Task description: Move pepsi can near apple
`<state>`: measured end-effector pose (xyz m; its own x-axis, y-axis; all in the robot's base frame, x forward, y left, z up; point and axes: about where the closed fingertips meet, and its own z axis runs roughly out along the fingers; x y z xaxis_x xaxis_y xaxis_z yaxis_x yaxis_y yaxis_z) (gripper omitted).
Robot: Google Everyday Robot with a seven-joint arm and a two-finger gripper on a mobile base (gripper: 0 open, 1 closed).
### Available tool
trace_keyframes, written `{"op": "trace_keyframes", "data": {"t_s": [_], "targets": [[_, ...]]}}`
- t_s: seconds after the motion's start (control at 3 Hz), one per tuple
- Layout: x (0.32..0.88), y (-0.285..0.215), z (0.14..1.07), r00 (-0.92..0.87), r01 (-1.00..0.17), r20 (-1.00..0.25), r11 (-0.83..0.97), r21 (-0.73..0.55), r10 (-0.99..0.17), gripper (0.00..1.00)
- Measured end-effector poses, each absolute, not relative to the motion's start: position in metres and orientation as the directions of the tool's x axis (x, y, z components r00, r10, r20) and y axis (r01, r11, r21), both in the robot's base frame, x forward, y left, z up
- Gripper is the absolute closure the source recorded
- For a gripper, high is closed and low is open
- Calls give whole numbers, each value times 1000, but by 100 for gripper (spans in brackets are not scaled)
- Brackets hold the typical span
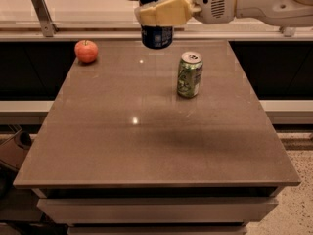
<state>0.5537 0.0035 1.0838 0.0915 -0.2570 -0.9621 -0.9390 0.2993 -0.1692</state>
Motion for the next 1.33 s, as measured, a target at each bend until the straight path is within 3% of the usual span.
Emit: {"op": "trace_keyframes", "data": {"t_s": [0.33, 0.67, 1.33], "targets": [[605, -11, 1076, -18, -922, -982, 384, -56, -187, 100], [644, -16, 1073, -96, -892, -977, 452, 1, -189, 100], [716, 0, 1049, -179, -863, -936, 504, 2, -303, 100]]}}
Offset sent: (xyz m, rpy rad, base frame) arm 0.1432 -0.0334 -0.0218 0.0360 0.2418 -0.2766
